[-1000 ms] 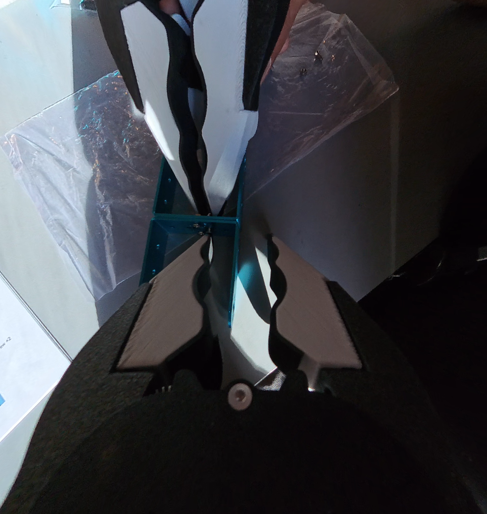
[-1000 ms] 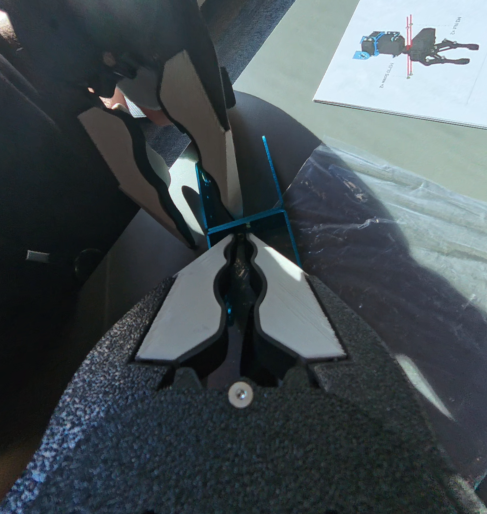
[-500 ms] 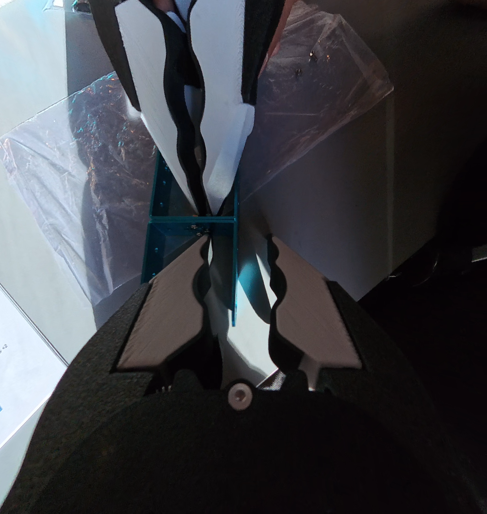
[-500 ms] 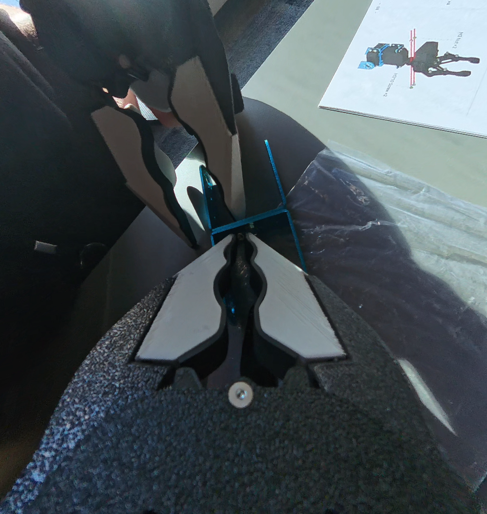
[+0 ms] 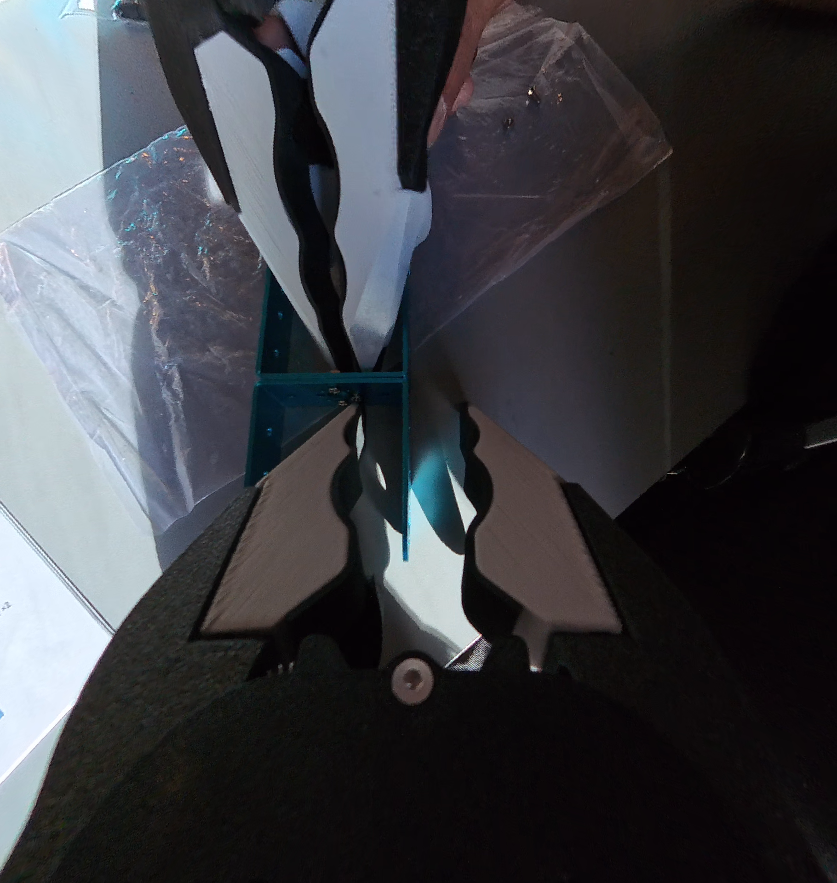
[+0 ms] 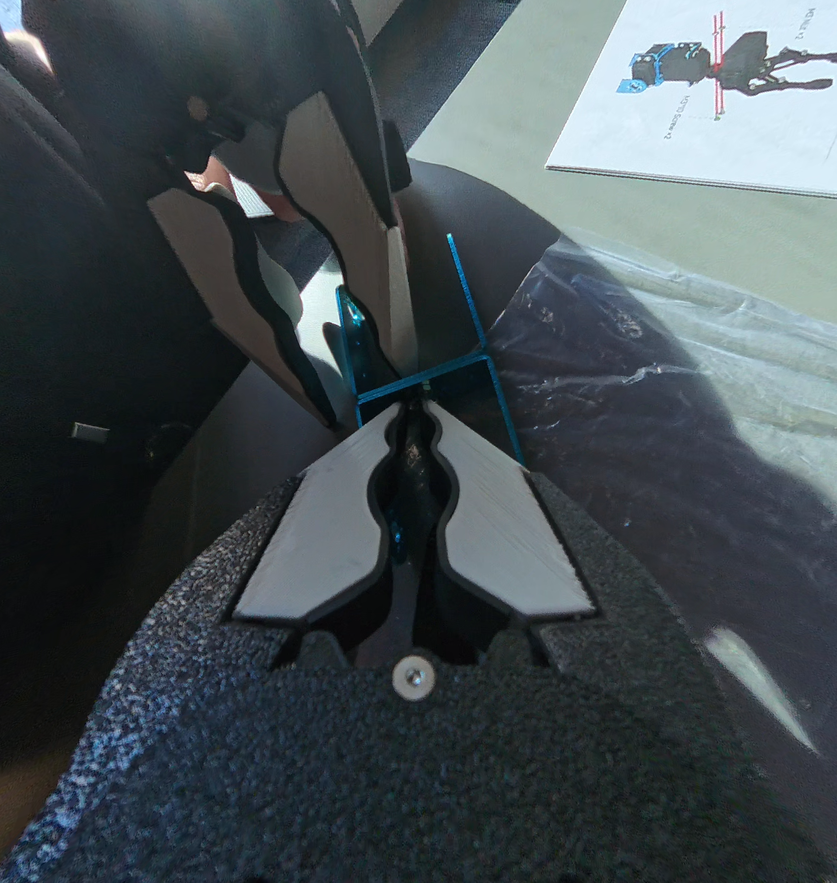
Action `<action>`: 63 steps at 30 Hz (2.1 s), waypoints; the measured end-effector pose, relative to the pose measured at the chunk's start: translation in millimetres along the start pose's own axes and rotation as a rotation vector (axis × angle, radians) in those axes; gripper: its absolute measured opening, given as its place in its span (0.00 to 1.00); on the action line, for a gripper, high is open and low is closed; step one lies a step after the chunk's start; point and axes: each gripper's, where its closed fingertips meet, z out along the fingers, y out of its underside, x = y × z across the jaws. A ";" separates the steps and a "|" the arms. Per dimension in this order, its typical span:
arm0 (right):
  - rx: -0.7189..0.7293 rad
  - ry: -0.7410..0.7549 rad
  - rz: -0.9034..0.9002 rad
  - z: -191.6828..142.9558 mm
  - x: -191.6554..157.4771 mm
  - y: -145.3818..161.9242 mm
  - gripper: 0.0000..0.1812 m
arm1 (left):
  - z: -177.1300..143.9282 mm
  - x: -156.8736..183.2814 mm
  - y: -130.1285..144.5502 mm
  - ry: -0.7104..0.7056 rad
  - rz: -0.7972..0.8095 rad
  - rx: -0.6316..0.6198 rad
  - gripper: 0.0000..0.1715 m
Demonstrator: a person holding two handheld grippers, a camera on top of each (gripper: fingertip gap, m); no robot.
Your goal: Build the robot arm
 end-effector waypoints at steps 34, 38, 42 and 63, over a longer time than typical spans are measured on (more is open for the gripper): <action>0.050 -0.121 0.174 0.6 -2.7 0.3 0.02 | 0.1 1.7 0.5 0.037 0.035 -0.032 0.21; 0.042 -0.087 0.124 1.0 -2.8 0.3 0.02 | -0.1 1.7 0.8 0.034 0.036 -0.031 0.21; 0.041 -0.116 0.160 2.1 -4.1 1.5 0.02 | -0.3 2.0 0.9 0.035 0.042 -0.034 0.20; 0.022 0.017 0.012 -13.4 -0.4 -2.5 0.00 | -0.8 1.4 1.9 0.030 0.020 -0.021 0.21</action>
